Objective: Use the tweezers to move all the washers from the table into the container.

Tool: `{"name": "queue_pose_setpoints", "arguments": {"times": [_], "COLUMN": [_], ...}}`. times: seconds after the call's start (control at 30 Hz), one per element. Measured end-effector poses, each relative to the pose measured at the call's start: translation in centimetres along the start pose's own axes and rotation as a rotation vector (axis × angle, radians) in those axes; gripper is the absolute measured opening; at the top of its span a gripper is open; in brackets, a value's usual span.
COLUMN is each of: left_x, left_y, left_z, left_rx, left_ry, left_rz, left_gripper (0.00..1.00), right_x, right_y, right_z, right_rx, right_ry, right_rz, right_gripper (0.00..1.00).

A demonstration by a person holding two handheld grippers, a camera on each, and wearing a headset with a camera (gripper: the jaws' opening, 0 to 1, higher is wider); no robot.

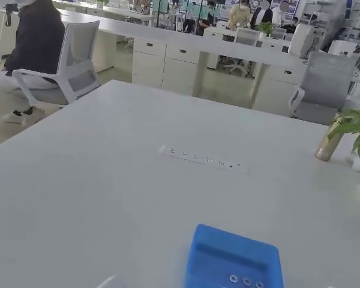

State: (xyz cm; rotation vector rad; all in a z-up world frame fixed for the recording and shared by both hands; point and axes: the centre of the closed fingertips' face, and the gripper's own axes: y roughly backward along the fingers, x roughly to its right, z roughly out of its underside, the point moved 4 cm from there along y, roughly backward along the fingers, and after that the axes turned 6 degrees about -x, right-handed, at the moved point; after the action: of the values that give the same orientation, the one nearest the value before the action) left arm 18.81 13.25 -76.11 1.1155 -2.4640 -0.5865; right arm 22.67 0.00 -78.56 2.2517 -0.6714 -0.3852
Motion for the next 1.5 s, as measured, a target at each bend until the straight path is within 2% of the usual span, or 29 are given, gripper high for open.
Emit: {"name": "queue_pose_setpoints", "arguments": {"times": [0.07,0.2,0.37,0.47,0.53,0.67,1.07,1.5], "left_x": [0.1,0.1,-0.1,0.0,0.0,0.0,0.0,-0.1], "left_y": [0.0,0.0,0.1,0.1,0.1,0.0,0.0,-0.1], "left_z": [0.0,0.1,0.1,0.1,0.2,0.3,0.3,0.4], "left_rx": [-0.002,-0.005,0.001,0.000,-0.005,-0.010,-0.016,-0.023], "left_ry": [0.001,-0.001,0.008,0.004,0.000,0.008,0.012,0.010], "left_rz": [0.005,0.006,0.000,0.002,0.002,0.004,-0.005,-0.011], "left_gripper": [0.60,0.59,0.59,0.59,0.58,0.59,0.58,0.58], "right_x": [0.0,0.8,1.8,1.7,1.4,1.3,1.0,-0.2], "right_y": [0.0,-0.1,-1.5,-2.0,-2.4,-3.0,-3.6,-2.1], "right_z": [0.0,-1.3,-2.8,-3.4,-3.7,-3.7,-4.0,-2.9], "right_rx": [0.000,0.056,0.093,0.099,0.111,0.086,0.079,0.061], "right_ry": [-0.007,-0.047,-0.024,-0.032,-0.001,0.059,0.101,0.101], "right_rz": [-0.009,-0.009,0.015,0.013,0.006,0.023,0.008,-0.016], "right_gripper": [0.01,0.01,0.01,0.01,0.01,0.01,0.01,0.01]}}
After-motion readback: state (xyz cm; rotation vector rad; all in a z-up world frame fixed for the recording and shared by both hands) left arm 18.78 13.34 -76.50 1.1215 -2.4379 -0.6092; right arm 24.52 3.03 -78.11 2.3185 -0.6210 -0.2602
